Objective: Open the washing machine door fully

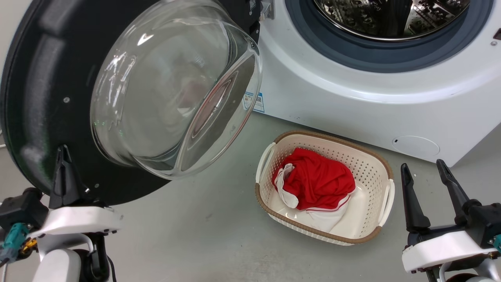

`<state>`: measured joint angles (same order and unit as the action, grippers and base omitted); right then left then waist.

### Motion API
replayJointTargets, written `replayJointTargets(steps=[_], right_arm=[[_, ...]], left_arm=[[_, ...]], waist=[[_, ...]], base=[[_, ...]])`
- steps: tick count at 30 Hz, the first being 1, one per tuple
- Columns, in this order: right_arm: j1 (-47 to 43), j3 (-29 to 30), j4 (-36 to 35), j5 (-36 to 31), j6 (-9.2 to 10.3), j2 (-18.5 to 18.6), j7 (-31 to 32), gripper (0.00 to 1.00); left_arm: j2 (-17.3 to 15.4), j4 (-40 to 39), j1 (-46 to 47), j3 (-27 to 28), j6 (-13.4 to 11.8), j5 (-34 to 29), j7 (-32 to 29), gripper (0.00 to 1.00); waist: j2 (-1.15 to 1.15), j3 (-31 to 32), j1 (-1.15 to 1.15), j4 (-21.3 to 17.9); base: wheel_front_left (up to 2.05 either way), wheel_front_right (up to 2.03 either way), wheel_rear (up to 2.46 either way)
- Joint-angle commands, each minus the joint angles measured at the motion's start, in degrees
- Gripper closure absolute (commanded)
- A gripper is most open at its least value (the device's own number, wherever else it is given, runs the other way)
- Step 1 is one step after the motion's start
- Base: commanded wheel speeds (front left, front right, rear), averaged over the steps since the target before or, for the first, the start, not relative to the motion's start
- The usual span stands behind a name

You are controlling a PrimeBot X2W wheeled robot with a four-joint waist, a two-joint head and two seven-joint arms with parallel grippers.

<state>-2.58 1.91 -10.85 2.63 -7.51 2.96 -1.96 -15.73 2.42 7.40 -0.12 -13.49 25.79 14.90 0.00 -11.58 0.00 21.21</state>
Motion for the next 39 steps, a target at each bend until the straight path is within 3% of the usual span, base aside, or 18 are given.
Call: replayJointTargets(steps=[1,15,23,34,39], right_arm=[[0.58,-0.01,-0.26,-0.42,0.04,-0.02,0.02,0.0],[1.01,-0.44,0.62,-0.23,0.04,0.2,-0.16,0.0],[0.05,-1.06,2.98,0.37,0.04,-0.03,-1.77,0.0],[0.36,-1.71,5.46,1.03,0.04,-0.15,-3.31,0.0],[0.39,-1.77,5.81,1.2,0.04,-0.16,-3.45,0.0]], left_arm=[[-0.48,0.66,1.02,0.57,0.21,0.17,0.33,1.0],[-5.1,9.75,6.49,6.15,3.32,0.79,0.28,1.0],[-3.61,5.04,-0.75,7.38,2.55,-1.94,0.17,1.0],[1.15,-5.6,-9.38,-2.84,1.42,-8.31,-1.46,1.0],[3.46,-6.46,-8.0,-8.14,2.43,-10.01,-1.71,1.0]], waist=[[0.0,-0.3,0.0,-0.11],[0.0,0.22,0.0,-1.36],[0.0,2.74,0.0,-3.84],[0.0,6.14,0.0,-9.12],[0.0,7.02,0.0,-12.21]], base=[[0.0,0.0,0.0],[0.0,0.0,0.0],[0.0,0.0,0.0],[0.0,0.0,0.0],[0.0,0.0,0.0]])
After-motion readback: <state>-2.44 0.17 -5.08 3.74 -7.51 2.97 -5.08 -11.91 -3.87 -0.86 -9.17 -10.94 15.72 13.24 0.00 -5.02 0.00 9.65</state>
